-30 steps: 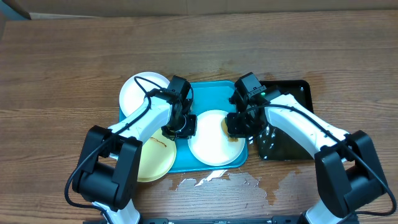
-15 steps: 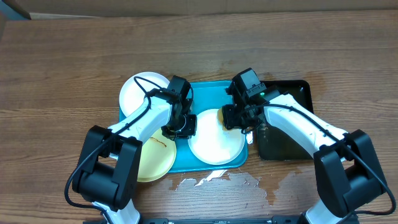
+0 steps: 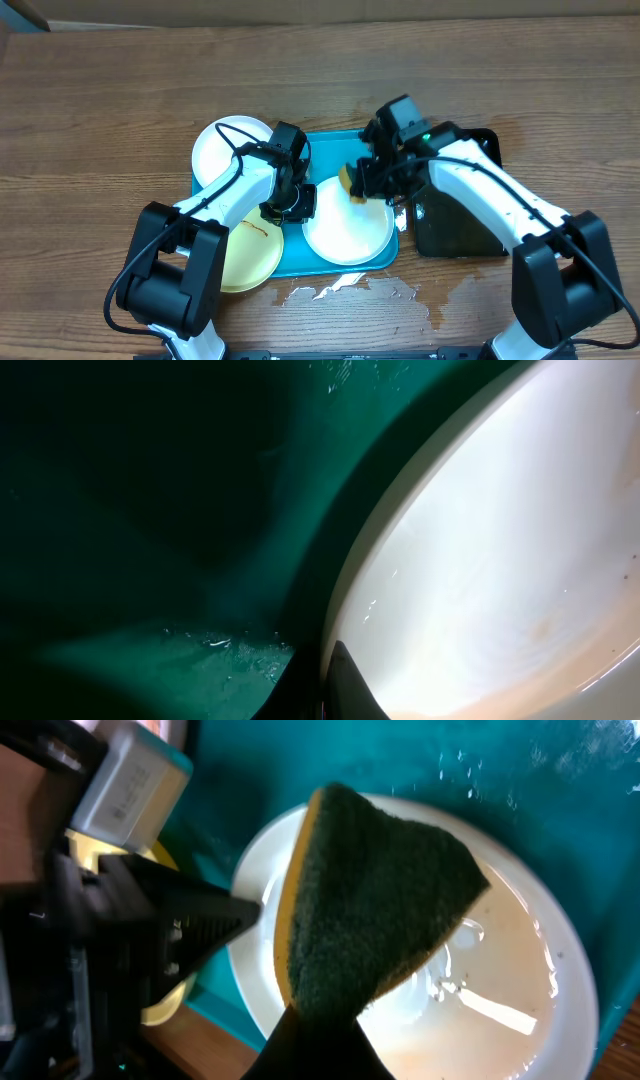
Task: Clean dirty plates on tray and stack at the side
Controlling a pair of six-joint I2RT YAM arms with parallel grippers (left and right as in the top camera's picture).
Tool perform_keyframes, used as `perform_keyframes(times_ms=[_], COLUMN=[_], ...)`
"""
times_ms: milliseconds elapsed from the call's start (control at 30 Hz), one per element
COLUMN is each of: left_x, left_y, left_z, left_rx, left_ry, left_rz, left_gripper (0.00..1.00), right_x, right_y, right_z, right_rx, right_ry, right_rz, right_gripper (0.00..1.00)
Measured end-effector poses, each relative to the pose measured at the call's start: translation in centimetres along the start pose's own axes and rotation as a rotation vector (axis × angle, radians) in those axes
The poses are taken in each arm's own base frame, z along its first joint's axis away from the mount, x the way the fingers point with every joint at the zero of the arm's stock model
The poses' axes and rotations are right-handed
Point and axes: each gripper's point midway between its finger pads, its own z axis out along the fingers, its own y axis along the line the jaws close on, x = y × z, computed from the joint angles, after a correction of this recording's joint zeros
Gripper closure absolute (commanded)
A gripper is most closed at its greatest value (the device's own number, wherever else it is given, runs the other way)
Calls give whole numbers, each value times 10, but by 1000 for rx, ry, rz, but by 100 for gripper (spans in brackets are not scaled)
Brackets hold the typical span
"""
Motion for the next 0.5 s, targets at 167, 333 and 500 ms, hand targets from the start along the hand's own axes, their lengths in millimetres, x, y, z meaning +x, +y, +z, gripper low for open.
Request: perform_keyframes(times_ms=[167, 333, 500], left_x=[1, 4, 15], left_y=[0, 1, 3], left_z=[0, 0, -10], left_rx=[-2, -5, -32], left_ry=[5, 15, 79], left_rz=[-2, -5, -26], left_gripper=[96, 96, 96], right_x=[1, 8, 18], right_y=[-8, -28, -57], right_z=[-37, -63, -81], right_rx=[12, 26, 56], right_ry=[28, 36, 65], right_rz=[46, 128, 247], right_gripper=[96, 96, 96])
